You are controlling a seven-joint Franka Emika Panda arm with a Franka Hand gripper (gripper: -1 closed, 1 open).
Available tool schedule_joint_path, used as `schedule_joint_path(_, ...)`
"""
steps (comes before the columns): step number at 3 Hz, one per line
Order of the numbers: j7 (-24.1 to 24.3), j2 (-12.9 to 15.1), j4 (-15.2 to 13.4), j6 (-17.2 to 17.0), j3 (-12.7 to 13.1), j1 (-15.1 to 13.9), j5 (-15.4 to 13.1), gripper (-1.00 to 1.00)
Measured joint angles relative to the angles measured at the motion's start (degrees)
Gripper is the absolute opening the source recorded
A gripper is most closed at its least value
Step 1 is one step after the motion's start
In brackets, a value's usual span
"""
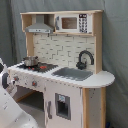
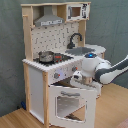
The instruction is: Play with the kitchen
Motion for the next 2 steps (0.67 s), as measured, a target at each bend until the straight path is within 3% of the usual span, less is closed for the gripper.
schedule_joint_path(1, 0.1, -0.3, 0.2, -2.0, -2.0, 1.0, -1.4, 1.00)
schedule_joint_path(2, 0.3, -1.3, 0.2, -5.1, -6.1, 4.3, -3.0, 1.00)
